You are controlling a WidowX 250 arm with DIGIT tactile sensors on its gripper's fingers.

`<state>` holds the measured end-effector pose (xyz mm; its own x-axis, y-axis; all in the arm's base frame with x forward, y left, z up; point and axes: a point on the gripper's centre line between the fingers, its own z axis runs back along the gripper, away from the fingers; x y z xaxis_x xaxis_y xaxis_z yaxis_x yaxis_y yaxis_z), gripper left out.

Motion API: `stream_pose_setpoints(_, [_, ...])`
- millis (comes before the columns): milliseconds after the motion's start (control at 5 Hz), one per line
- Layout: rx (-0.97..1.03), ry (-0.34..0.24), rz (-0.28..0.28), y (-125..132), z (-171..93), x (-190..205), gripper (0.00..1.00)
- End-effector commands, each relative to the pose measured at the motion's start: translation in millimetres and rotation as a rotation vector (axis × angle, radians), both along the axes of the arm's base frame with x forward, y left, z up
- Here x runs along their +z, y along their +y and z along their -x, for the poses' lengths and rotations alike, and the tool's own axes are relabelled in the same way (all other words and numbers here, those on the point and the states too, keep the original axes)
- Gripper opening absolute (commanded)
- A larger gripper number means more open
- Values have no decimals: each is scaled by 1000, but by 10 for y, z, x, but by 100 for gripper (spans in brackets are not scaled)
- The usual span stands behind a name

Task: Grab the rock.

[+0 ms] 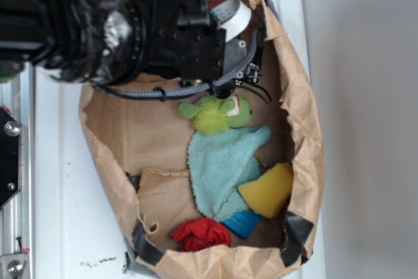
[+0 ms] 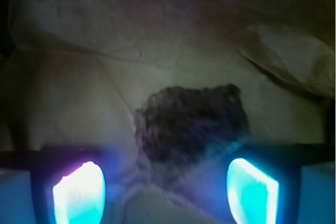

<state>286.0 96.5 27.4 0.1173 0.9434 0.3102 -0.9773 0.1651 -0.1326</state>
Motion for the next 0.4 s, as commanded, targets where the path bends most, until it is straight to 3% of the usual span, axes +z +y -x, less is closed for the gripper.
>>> stream_pose_setpoints(0, [102, -47, -99, 81, 24, -31, 100])
stream_pose_setpoints(200, [129, -47, -118, 76, 32, -44, 100])
